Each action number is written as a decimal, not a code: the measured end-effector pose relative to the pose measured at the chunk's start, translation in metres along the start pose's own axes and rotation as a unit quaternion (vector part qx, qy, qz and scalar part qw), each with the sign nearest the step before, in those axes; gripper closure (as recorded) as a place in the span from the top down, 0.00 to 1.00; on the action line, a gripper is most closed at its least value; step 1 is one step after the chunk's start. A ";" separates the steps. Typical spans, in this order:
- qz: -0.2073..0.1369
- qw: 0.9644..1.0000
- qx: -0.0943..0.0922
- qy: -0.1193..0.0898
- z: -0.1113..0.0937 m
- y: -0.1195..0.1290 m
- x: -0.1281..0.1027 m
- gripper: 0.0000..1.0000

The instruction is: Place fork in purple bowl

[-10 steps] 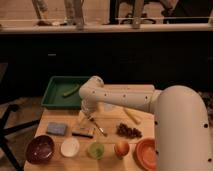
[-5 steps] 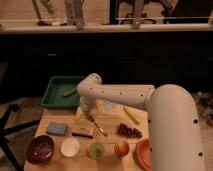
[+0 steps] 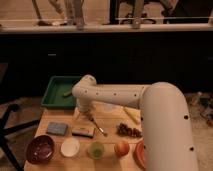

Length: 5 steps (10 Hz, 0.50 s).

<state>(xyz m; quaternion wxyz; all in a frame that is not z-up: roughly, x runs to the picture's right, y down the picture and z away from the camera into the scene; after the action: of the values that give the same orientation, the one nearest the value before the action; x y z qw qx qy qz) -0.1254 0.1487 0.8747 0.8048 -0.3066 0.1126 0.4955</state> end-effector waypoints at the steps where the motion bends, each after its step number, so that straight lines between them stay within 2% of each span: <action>1: 0.001 1.000 0.002 0.003 0.004 0.002 -0.002 0.80; 5: 0.001 1.000 0.005 0.016 0.021 0.004 -0.005 0.80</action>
<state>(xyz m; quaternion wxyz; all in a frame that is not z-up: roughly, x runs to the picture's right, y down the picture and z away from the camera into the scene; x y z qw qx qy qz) -0.1341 0.1592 0.8923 0.8039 -0.3102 0.1283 0.4910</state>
